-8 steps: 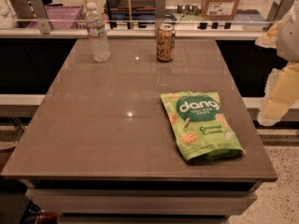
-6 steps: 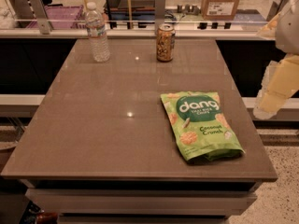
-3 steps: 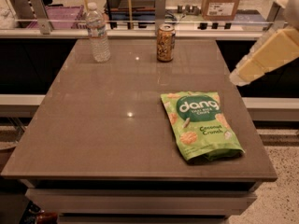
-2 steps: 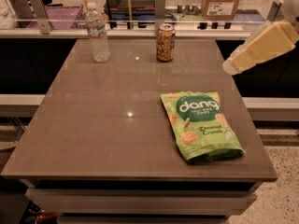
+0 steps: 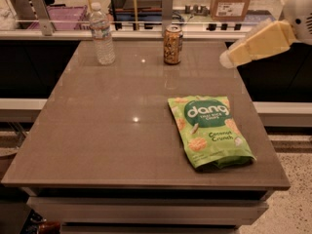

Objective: Pick water bottle

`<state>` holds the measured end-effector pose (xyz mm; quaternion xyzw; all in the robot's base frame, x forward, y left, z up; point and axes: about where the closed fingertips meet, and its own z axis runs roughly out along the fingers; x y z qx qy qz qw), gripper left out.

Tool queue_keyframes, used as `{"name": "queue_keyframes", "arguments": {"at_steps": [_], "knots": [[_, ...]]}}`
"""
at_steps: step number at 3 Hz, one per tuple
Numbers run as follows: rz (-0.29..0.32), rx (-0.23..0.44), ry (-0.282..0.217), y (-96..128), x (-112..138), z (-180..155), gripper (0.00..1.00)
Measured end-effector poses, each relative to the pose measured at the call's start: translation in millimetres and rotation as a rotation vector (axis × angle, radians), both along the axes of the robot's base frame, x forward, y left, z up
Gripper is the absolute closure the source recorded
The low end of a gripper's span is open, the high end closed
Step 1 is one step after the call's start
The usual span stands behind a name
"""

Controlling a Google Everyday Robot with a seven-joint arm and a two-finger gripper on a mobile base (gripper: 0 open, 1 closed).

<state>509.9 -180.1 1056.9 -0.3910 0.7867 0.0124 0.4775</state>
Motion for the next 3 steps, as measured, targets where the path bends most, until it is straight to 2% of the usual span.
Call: {"name": "queue_keyframes", "arguments": {"at_steps": [1, 2, 3], "knots": [[0.001, -0.005, 0.002, 0, 0, -1, 0.0], [0.019, -0.01, -0.008, 12, 3, 2, 0.0], [0.024, -0.01, -0.048, 33, 12, 6, 0.0]]}}
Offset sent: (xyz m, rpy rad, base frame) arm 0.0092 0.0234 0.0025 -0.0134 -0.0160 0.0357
